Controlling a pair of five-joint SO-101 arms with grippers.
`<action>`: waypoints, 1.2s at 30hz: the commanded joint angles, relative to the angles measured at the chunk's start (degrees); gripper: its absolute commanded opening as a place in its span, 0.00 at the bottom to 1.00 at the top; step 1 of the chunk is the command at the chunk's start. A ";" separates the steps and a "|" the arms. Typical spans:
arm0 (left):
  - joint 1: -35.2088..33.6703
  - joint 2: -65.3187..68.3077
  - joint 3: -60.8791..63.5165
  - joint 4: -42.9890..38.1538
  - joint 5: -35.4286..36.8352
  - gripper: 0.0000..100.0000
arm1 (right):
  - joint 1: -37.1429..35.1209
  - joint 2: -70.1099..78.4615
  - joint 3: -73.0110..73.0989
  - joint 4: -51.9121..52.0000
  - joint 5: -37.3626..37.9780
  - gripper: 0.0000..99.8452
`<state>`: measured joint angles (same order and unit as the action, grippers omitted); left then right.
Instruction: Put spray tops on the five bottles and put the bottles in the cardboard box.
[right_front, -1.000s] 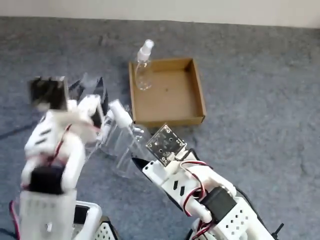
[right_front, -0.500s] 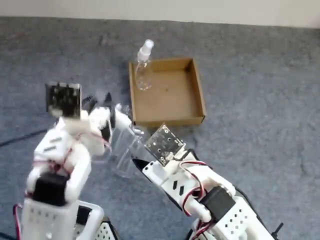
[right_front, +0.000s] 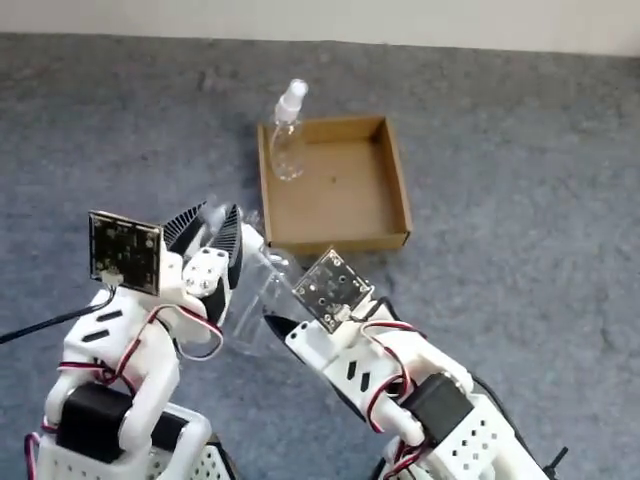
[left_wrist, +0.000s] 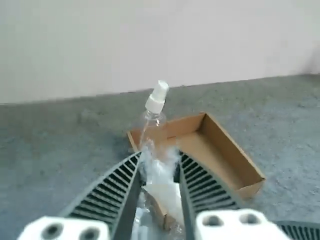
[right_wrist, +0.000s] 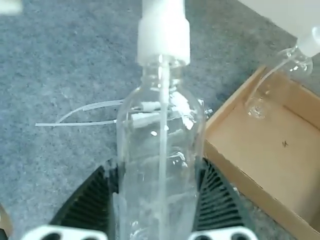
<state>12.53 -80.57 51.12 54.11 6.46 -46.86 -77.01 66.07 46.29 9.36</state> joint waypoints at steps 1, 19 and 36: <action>-10.68 0.40 -7.96 0.18 -1.14 0.07 | 0.57 -1.01 -0.48 -1.54 0.35 0.00; -3.38 18.59 -11.03 2.29 7.12 0.13 | 0.57 -1.01 -0.48 -1.54 0.35 0.00; 7.87 18.59 -9.54 2.02 6.86 0.01 | 0.57 -0.92 -0.48 -1.54 0.35 0.00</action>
<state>16.13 -62.29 42.24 55.87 12.70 -46.68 -77.01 66.15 46.37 9.36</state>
